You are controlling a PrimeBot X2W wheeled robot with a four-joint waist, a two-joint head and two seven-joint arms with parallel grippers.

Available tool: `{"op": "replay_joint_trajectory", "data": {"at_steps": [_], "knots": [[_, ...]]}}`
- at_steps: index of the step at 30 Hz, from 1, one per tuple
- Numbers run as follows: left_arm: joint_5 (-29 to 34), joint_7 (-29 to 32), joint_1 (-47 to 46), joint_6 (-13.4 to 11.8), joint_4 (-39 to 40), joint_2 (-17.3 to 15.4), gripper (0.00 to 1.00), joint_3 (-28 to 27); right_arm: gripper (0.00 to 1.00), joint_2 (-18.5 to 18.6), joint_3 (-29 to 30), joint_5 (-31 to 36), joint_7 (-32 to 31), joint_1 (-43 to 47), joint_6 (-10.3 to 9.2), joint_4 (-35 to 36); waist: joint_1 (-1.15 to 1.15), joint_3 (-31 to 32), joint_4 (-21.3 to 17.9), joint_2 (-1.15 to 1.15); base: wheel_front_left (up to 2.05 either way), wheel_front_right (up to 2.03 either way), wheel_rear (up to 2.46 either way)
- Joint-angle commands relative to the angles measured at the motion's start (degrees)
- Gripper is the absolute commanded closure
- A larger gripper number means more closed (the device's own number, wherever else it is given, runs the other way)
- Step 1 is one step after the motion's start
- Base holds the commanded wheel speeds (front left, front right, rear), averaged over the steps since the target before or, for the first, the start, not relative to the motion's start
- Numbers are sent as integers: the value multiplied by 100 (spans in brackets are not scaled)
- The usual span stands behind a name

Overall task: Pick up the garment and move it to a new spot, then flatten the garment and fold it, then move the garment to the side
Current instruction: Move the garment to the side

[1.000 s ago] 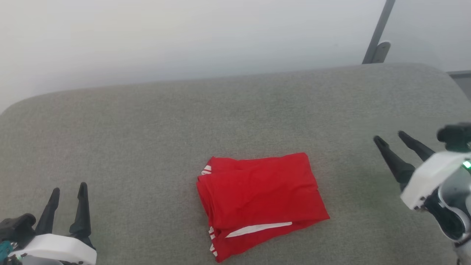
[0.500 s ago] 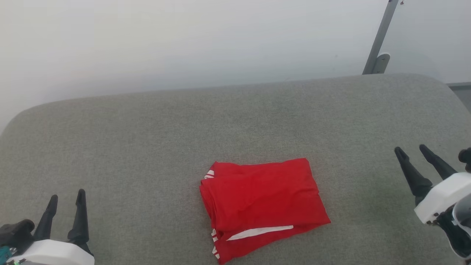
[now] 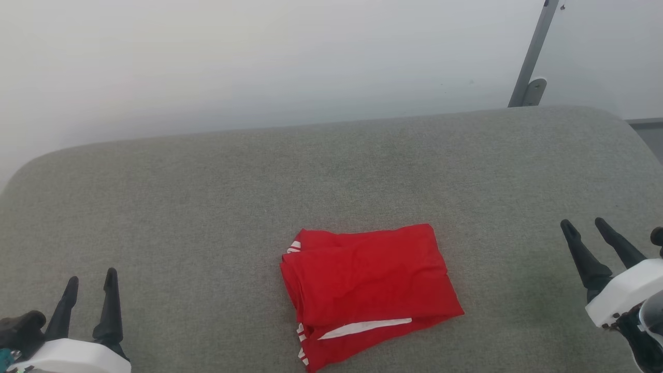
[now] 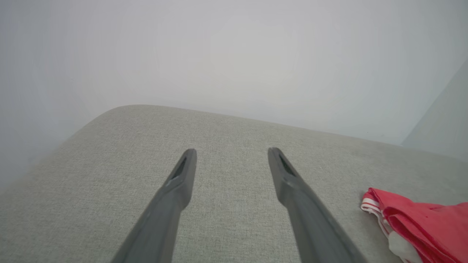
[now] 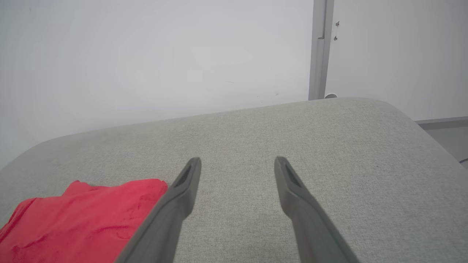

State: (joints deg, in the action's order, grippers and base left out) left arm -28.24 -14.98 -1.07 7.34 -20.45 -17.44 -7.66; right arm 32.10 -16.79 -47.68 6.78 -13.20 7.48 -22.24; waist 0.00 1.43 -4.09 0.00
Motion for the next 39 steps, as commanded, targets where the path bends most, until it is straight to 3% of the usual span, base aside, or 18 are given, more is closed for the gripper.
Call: {"op": "replay_joint_trajectory", "data": {"at_steps": [1,16,25,32,39], "knots": [[25,-23,75,14,-1,23,0,-35,0,-50,-33,-42,82,54,2,-22,0,0,2,0,0,0,0],[-5,-24,76,14,-11,8,0,-10,0,-108,-216,-206,127,82,2,-200,0,-16,51,0,0,0,0],[-60,-24,98,14,16,22,0,82,0,-116,-574,-301,-144,-156,2,-182,0,-49,367,0,0,0,0],[-82,-23,75,14,1,56,0,211,0,-143,-995,-420,-656,-417,2,-250,0,-120,737,0,0,0,0],[-88,-24,-17,14,-3,102,0,307,0,-26,-1379,-538,-1637,-673,2,-335,0,-311,1090,0,0,0,0]]}}
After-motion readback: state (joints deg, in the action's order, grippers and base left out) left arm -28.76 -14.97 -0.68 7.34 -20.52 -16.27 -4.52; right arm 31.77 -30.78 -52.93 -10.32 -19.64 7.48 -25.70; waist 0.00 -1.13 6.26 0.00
